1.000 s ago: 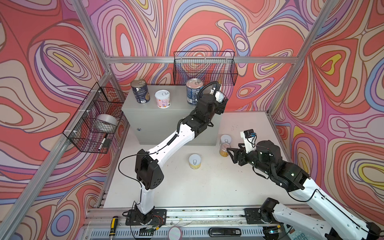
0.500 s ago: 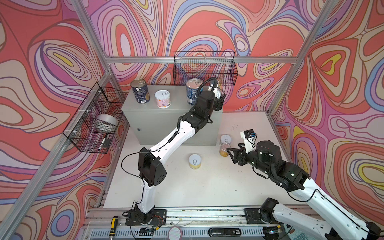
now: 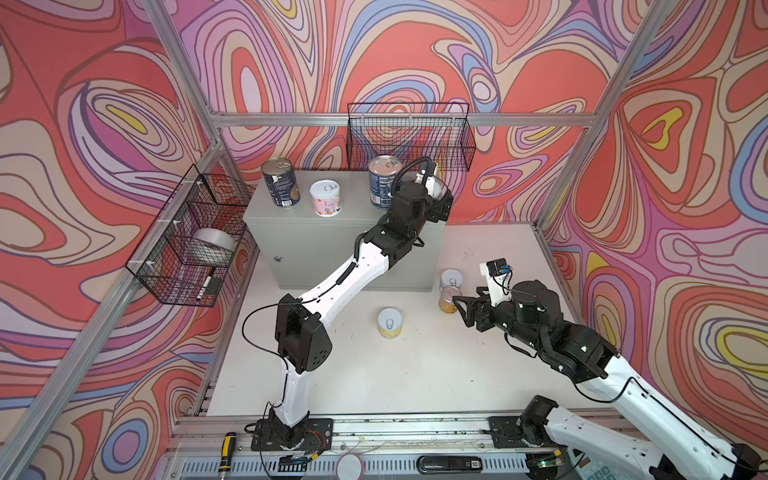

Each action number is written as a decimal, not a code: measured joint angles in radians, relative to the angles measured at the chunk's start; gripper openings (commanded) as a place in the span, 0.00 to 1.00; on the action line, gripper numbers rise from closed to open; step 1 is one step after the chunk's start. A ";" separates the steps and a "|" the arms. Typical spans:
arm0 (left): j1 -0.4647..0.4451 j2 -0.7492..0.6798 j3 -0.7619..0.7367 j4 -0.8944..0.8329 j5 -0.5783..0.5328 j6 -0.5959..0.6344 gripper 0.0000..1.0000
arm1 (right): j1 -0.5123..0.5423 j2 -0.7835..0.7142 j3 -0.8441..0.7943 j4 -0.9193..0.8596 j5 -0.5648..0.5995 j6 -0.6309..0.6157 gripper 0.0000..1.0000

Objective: Place and organize the canned foods onto the counter
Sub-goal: 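Lower the teal can onto the cabinet top beside the Progresso can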

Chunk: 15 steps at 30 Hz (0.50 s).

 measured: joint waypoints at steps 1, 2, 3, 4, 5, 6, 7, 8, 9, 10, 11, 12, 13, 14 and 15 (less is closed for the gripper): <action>-0.001 0.000 -0.001 0.002 0.006 0.011 1.00 | 0.000 0.001 0.000 0.000 0.000 0.000 0.78; -0.002 0.000 -0.001 0.004 0.011 0.025 1.00 | 0.000 0.002 0.000 0.000 -0.001 0.000 0.78; -0.005 0.000 -0.003 0.007 0.012 0.039 1.00 | 0.000 0.003 0.000 0.000 -0.002 0.000 0.79; -0.009 0.000 -0.003 0.010 0.011 0.054 1.00 | 0.000 0.005 0.000 0.000 -0.004 0.000 0.79; -0.014 0.000 -0.003 0.011 0.008 0.066 1.00 | 0.000 0.009 0.000 0.000 -0.007 0.000 0.79; -0.018 0.000 -0.003 0.012 0.002 0.073 1.00 | 0.000 0.012 0.000 0.000 -0.008 0.000 0.79; -0.022 0.000 -0.003 0.013 -0.005 0.082 1.00 | 0.000 0.016 0.000 0.000 -0.010 0.000 0.79; -0.026 0.000 -0.003 0.013 -0.010 0.088 1.00 | 0.000 0.018 0.000 0.000 -0.010 0.000 0.79; -0.027 0.000 -0.005 0.015 -0.016 0.096 1.00 | 0.000 0.021 0.000 0.000 -0.011 0.000 0.79; -0.029 0.000 -0.006 0.018 -0.018 0.100 1.00 | 0.000 0.022 0.000 0.000 -0.012 0.000 0.79; -0.029 0.000 -0.009 0.022 -0.020 0.104 1.00 | 0.000 0.022 0.000 0.000 -0.012 0.000 0.79; -0.031 -0.001 -0.013 0.029 -0.021 0.110 1.00 | 0.000 0.022 0.000 0.000 -0.013 0.001 0.80; -0.032 -0.003 -0.017 0.036 -0.024 0.117 1.00 | 0.000 0.023 0.000 0.000 -0.013 0.001 0.80; -0.032 -0.004 -0.019 0.038 -0.026 0.123 1.00 | 0.000 0.023 0.000 0.000 -0.014 0.001 0.81; -0.032 -0.006 -0.021 0.039 -0.032 0.129 1.00 | 0.000 0.023 0.000 0.000 -0.015 0.001 0.81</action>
